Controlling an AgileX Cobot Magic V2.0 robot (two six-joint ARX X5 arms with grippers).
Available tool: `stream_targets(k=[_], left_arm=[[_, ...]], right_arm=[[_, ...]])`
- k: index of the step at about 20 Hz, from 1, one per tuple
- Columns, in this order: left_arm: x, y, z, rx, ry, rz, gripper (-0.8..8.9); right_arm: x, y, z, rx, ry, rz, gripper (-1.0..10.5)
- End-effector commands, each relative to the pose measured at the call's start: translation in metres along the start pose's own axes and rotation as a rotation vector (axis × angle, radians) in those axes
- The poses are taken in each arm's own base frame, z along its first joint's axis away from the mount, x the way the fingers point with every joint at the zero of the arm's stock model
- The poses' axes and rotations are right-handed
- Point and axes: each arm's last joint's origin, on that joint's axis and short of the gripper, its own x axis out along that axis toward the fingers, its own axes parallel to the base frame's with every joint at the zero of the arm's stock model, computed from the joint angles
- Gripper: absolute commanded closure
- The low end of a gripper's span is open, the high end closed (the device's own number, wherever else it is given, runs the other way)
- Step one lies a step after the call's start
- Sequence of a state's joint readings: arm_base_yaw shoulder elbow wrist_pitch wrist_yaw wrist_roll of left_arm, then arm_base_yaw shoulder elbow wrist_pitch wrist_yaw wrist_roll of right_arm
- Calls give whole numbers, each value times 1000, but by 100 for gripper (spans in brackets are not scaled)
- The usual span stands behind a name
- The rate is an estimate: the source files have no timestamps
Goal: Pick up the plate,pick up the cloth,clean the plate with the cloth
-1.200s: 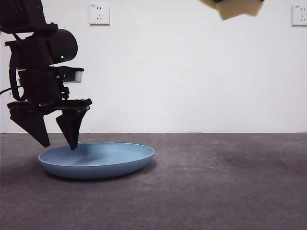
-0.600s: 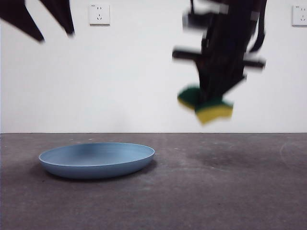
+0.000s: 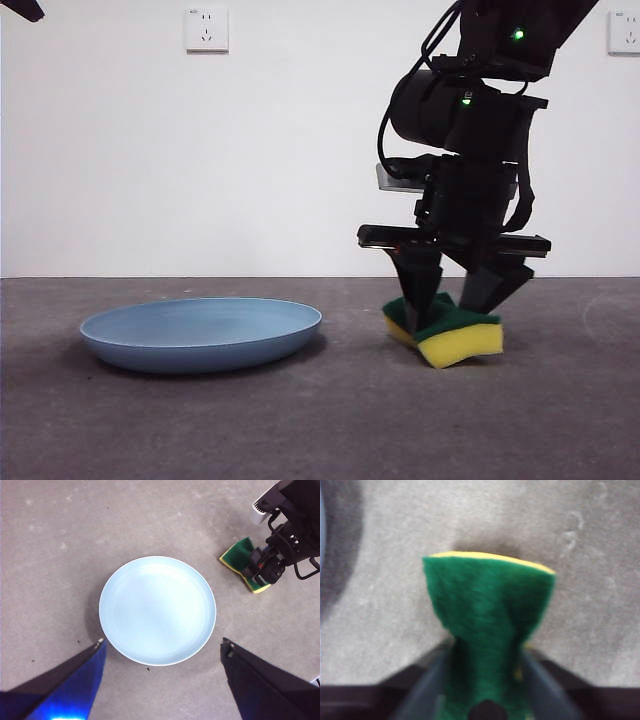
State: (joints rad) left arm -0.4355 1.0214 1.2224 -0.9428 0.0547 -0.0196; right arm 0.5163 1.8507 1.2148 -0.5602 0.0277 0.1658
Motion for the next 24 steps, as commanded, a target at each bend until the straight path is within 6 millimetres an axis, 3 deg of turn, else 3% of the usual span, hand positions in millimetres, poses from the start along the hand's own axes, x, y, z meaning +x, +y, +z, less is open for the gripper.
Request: stream_targets(k=[1, 5, 8, 15, 17, 18, 19, 20, 24], left_arm=[[1, -1, 0, -7, -4, 0, 436], [1, 1, 0, -6, -5, 45, 436], [4, 1, 1, -6, 0, 52, 436], [4, 1, 3, -6, -24, 51, 439], [4, 1, 4, -2, -31, 50, 452], [4, 1, 5, 2, -38, 50, 535], [4, 1, 6, 9, -46, 50, 695], [4, 1, 6, 20, -52, 49, 844], [1, 1, 11, 23, -119, 49, 822]], right_arm=[[3, -1, -3, 10, 12, -3, 595], [-5, -3, -1, 15, -12, -1, 599], [-29, -4, 3, 21, -80, 10, 599], [-115, -7, 0, 27, -317, 51, 610], [-145, -8, -6, 28, -401, 66, 776], [-157, -9, -10, 27, -432, 71, 879], [-170, -10, -15, 15, -463, 73, 965], [-182, -11, -20, 4, -490, 74, 962], [-219, -16, -43, -54, -566, 67, 962]])
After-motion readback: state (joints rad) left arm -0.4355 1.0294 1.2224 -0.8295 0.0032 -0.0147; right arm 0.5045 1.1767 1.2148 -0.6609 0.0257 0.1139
